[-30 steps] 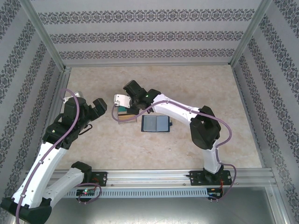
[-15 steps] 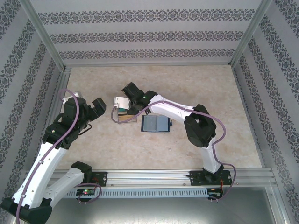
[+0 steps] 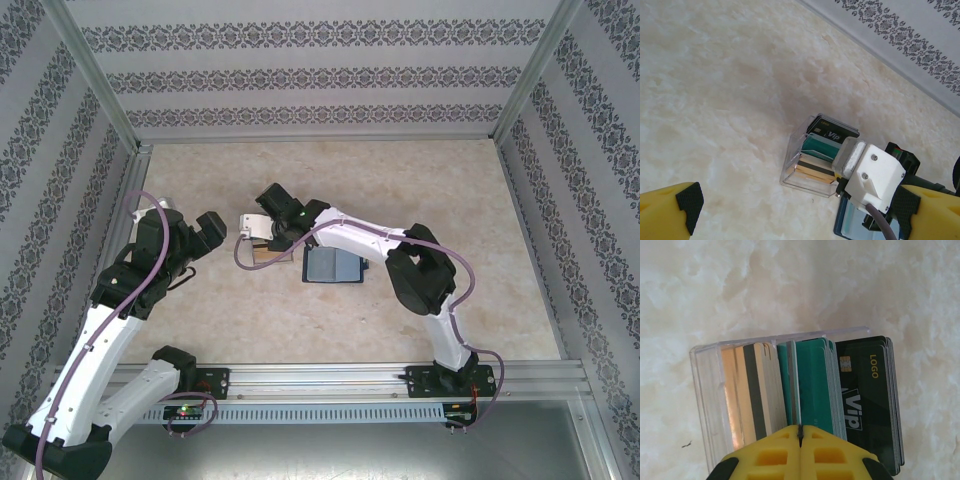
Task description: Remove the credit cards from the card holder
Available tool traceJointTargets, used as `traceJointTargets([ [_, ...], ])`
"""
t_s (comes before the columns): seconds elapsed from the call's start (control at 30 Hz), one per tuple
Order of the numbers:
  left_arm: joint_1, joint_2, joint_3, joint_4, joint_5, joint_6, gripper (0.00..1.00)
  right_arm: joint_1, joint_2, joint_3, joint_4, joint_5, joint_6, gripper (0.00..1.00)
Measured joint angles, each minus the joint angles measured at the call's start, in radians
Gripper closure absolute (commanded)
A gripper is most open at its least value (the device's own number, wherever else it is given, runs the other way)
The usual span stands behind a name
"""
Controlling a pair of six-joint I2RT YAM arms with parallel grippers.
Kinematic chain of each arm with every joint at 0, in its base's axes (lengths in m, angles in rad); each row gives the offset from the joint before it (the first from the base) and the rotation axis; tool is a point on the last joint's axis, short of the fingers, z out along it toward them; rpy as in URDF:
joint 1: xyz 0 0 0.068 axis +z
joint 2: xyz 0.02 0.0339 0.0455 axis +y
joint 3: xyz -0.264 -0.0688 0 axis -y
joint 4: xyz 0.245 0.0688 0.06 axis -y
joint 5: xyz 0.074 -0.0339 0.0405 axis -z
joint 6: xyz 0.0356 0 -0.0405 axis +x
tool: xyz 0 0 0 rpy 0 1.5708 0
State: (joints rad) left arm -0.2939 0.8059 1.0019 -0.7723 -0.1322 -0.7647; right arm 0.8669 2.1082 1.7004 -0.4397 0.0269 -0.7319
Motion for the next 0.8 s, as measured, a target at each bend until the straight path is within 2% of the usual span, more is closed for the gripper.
traceJointTargets([
  [0.07,0.002,-0.005,-0.005,-0.001,0.0,0.0,0.01,0.0,0.006,0.0,0.013,0.021,0.003,0.89],
  [0.17,0.002,-0.011,-0.01,-0.003,0.0,0.0,0.01,0.0,0.014,0.0,0.033,0.055,0.01,0.87],
  [0.23,0.002,-0.013,-0.011,-0.003,0.0,0.0,0.01,0.0,0.022,0.0,0.047,0.079,0.017,0.79],
  [0.37,0.002,-0.017,-0.011,-0.003,0.0,0.0,0.01,0.0,0.043,0.007,0.075,0.123,0.03,0.72],
  [0.6,0.002,-0.017,-0.013,-0.003,0.011,0.0,0.01,-0.001,0.05,0.023,0.085,0.153,0.082,0.7],
  [0.8,0.002,-0.006,-0.043,0.002,0.068,0.002,0.0,-0.012,0.002,0.014,0.086,0.149,0.198,0.64],
])
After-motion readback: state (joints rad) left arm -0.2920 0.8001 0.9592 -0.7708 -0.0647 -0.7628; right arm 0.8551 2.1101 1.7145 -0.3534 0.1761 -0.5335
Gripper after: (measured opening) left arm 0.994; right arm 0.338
